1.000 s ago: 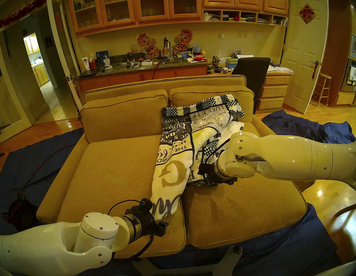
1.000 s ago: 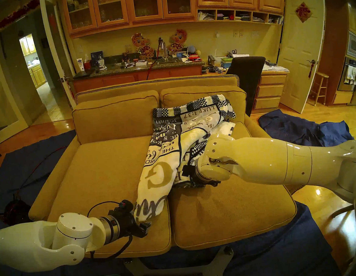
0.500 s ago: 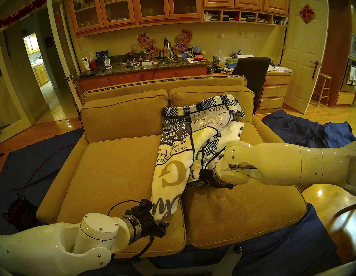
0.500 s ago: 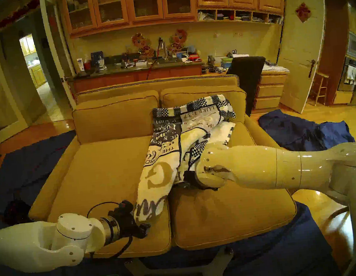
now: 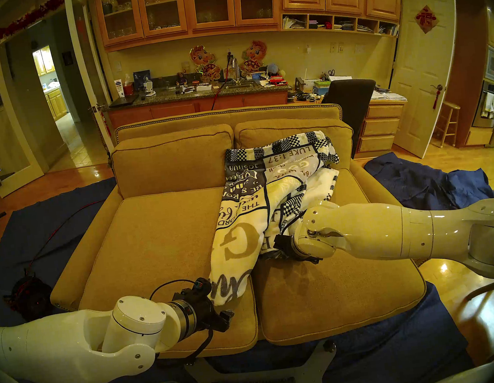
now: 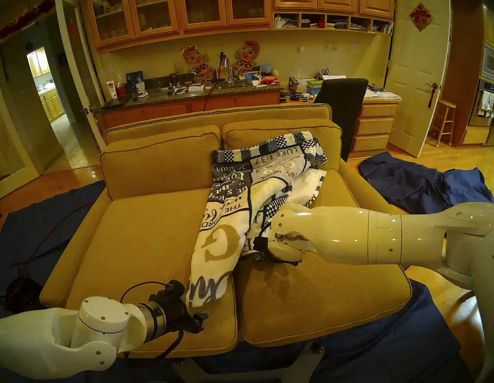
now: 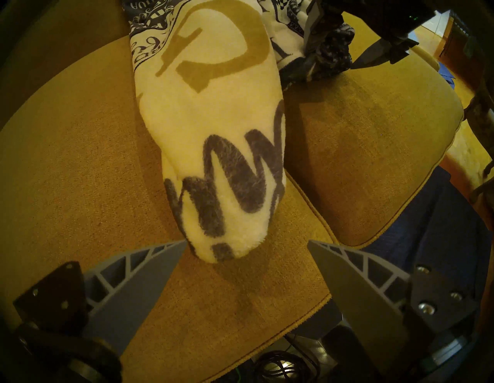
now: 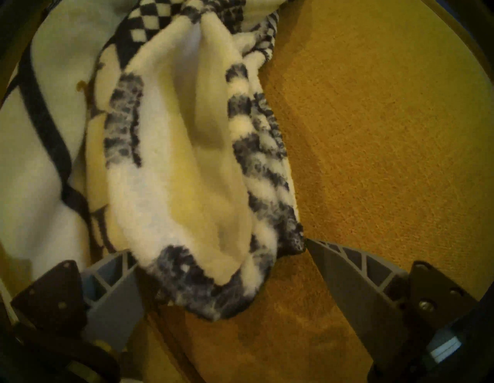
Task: Fold the blanket in half twice
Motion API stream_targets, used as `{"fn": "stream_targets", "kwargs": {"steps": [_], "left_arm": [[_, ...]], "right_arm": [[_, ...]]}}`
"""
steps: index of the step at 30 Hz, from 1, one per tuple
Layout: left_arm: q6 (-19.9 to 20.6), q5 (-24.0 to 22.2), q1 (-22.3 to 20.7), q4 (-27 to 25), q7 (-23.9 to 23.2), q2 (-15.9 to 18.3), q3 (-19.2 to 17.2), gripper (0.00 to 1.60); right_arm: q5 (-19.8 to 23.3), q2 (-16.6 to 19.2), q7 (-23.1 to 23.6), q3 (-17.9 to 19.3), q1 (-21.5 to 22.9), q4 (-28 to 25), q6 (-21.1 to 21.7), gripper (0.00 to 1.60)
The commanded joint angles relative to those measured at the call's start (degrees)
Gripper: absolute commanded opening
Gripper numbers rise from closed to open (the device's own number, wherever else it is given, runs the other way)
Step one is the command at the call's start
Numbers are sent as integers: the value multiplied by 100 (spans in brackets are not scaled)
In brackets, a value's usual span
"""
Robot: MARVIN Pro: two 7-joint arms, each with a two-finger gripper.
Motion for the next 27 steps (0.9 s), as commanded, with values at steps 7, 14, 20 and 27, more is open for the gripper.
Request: {"fn": "stream_targets", "kwargs": {"steps": [7,14,20,27], "left_arm": [[89,-44,-50,-57,43,-56,-44,160],[131,-60,-46,-84,96,-81,-51,160],[123,-56,-31,-115,139,-74,-50,160],[119,-47,-34,-135,135,-50,-46,160]], "right_arm": [[101,6,320,133,-122,277,-141,160],[0,-26,505,128,-170,286,-354,160],[-14,-10,529,148,-135,238,-387,118],[-34,120,524,203,-34,46,-447,22]]}}
